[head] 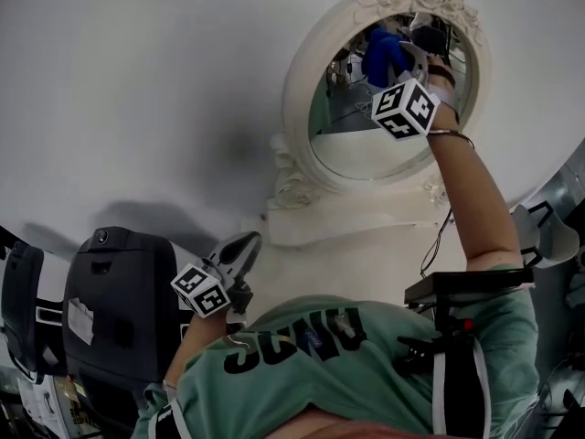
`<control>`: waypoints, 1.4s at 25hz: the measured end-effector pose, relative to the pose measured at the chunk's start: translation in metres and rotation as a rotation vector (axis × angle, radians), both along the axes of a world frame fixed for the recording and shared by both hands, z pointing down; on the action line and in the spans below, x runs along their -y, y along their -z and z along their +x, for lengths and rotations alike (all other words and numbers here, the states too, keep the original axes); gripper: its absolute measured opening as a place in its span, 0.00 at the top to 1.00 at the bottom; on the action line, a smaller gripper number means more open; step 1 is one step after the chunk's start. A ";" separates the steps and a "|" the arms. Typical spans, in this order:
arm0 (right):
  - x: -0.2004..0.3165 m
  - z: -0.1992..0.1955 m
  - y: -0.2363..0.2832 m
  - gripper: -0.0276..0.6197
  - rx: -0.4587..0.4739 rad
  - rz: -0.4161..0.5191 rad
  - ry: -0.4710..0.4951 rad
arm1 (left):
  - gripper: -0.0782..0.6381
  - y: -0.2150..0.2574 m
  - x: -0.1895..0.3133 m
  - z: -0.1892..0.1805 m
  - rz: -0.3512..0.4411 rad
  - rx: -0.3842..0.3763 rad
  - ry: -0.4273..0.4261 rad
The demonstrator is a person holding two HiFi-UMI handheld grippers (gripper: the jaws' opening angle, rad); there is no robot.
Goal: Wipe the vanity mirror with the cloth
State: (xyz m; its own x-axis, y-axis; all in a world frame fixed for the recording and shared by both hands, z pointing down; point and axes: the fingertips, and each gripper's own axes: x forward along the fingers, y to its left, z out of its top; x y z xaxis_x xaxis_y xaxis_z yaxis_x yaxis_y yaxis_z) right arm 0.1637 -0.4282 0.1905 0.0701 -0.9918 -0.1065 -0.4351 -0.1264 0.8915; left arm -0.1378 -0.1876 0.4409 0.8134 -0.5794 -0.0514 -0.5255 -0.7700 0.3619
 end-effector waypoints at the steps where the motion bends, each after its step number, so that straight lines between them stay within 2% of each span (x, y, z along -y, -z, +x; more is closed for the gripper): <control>1: 0.000 -0.002 -0.018 0.84 -0.014 -0.009 0.005 | 0.87 -0.001 0.000 0.000 -0.006 0.001 -0.002; 5: 0.000 -0.010 -0.095 0.84 -0.026 -0.068 0.022 | 0.87 -0.006 0.002 -0.001 -0.026 0.016 0.005; 10: -0.005 -0.025 -0.215 0.84 -0.048 -0.159 0.048 | 0.87 -0.010 -0.004 0.004 -0.047 0.042 0.004; 13: -0.006 -0.031 -0.284 0.84 -0.042 -0.244 0.064 | 0.87 -0.013 -0.006 0.008 -0.059 0.056 0.004; 16: -0.006 -0.037 -0.340 0.84 -0.078 -0.318 0.072 | 0.87 -0.018 -0.007 0.007 -0.074 0.072 0.011; 19: -0.006 -0.036 -0.401 0.84 -0.107 -0.450 0.061 | 0.87 -0.022 -0.007 0.007 -0.085 0.081 0.018; 21: -0.006 -0.031 -0.433 0.84 -0.103 -0.505 0.043 | 0.87 -0.022 -0.009 0.007 -0.089 0.082 0.021; 27: -0.006 -0.031 -0.442 0.84 -0.099 -0.554 0.072 | 0.87 -0.024 -0.010 -0.003 -0.089 0.068 0.048; 32: -0.013 -0.033 -0.434 0.84 0.034 -0.718 0.103 | 0.87 -0.013 -0.013 0.007 -0.054 0.058 0.015; 33: -0.018 -0.032 -0.419 0.84 0.052 -0.709 0.120 | 0.87 -0.010 -0.014 0.009 -0.043 0.053 0.010; 35: -0.024 -0.028 -0.368 0.84 0.094 -0.631 0.154 | 0.87 -0.004 -0.013 0.011 -0.021 0.042 0.005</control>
